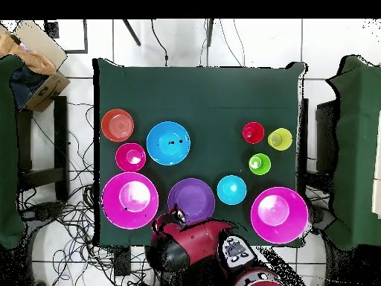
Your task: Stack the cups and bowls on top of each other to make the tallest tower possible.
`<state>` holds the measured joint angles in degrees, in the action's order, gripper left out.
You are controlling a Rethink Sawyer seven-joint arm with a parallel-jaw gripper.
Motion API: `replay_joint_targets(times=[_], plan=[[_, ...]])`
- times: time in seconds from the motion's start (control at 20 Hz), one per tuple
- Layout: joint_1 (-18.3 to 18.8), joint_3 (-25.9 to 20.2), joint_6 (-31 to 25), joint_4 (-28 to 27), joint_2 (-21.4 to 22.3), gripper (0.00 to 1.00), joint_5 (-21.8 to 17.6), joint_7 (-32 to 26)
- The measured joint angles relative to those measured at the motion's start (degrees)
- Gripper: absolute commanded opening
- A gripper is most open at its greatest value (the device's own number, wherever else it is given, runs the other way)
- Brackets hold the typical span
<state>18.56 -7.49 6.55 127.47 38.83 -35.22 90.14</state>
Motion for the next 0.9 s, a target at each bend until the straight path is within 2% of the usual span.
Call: replay_joint_targets(times=[0.25,0.55,0.75,0.9], plan=[[2.1,-0.6,0.0,0.0,0.6,1.00,-1.6,0.0],[2.3,-0.9,0.0,0.0,1.3,1.00,-2.0,0.0],[-0.3,0.8,0.1,-0.9,0.4,1.00,-2.3,0.0],[-3.9,3.3,0.9,-2.4,-1.4,1.00,-2.3,0.0]])
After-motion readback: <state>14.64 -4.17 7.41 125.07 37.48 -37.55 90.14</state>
